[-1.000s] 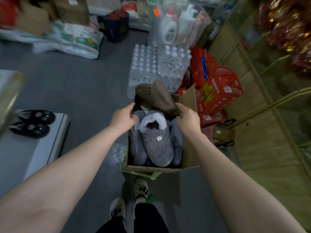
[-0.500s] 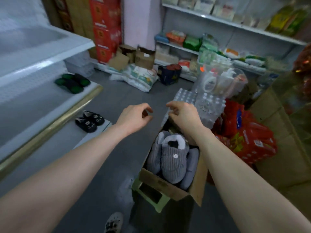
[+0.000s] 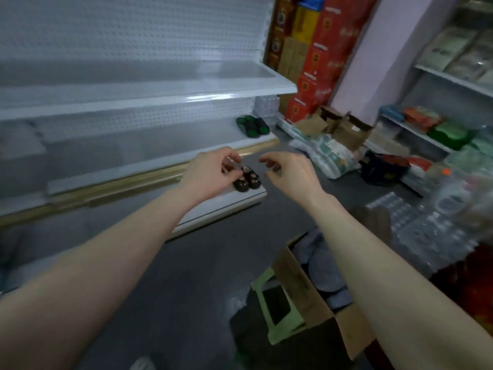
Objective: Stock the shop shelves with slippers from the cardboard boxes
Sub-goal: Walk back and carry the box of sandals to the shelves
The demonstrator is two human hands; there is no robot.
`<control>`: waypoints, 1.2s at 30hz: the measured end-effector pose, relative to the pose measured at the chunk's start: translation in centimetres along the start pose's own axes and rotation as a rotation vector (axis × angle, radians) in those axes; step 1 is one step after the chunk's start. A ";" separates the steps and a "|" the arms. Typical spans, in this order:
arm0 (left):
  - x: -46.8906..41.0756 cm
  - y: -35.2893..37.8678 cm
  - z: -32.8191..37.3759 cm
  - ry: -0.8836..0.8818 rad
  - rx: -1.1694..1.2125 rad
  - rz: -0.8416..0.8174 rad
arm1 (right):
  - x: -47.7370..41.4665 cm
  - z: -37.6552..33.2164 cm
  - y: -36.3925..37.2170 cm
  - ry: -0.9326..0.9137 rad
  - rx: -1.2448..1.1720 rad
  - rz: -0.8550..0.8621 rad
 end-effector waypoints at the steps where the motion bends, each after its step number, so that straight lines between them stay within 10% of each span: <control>1: 1.8 -1.6 -1.1 -0.032 -0.015 0.030 | -0.4 -2.4 0.3 -0.045 0.001 -0.004; 36: 80.3 -39.3 -41.1 -1.082 -0.036 0.854 | 9.4 -97.8 34.0 -1.338 0.006 -0.532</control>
Point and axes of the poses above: each hand's wrist, its own x-axis away from the middle knuckle, its own y-axis out of the palm, z = x × y, the point moved 4 cm from there along -x, towards the middle knuckle, and after that the axes turned 13 degrees about -z, right-handed, at the moved point
